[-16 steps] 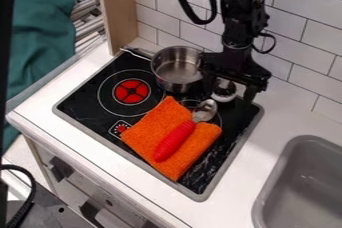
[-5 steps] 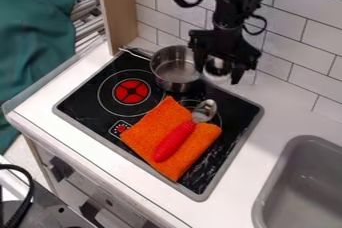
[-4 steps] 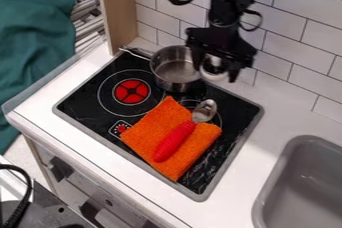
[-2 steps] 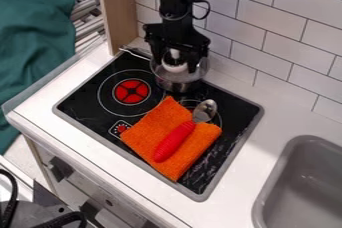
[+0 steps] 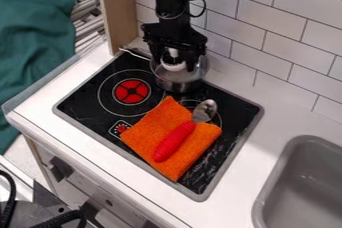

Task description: Grab the round object and drop it into the silver pot

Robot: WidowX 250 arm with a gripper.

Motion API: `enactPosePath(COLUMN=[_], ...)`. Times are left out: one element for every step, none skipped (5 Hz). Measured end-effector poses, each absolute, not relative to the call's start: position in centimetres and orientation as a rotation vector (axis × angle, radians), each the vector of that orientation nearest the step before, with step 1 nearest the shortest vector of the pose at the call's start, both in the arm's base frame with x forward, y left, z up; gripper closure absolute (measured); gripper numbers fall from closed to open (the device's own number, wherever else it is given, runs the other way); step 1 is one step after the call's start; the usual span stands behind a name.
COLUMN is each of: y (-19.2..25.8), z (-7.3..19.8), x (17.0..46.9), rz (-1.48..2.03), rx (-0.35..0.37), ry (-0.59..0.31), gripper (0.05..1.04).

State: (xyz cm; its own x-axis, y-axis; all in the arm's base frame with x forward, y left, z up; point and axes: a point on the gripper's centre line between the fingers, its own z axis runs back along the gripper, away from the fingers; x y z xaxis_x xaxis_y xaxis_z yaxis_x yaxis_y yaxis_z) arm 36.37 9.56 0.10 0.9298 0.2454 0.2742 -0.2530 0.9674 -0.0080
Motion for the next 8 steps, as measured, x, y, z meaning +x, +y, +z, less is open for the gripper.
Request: enactPosePath(y=[8.9, 7.8, 5.5, 2.9, 0.9, -0.2, -0.6, -1.1], z=[0.1, 0.8, 3.9, 5.9, 5.7, 5.3, 5.0, 4.9], x=[36.5, 35.9, 34.9, 32.8, 30.7, 29.3, 28.6, 28.3], rz=[0.241, 0.234, 0.197, 0.150, 0.156, 0.160, 0.154, 0.133], rx=[0.027, 0.049, 0.079, 0.071, 0.039, 0.016, 0.003, -0.008], ry=[-0.276, -0.271, -0.305, -0.327, -0.297, -0.280, -0.266, -0.247], gripper=[0.073, 0.079, 0.080, 0.080, 0.080, 0.080, 0.080, 0.081])
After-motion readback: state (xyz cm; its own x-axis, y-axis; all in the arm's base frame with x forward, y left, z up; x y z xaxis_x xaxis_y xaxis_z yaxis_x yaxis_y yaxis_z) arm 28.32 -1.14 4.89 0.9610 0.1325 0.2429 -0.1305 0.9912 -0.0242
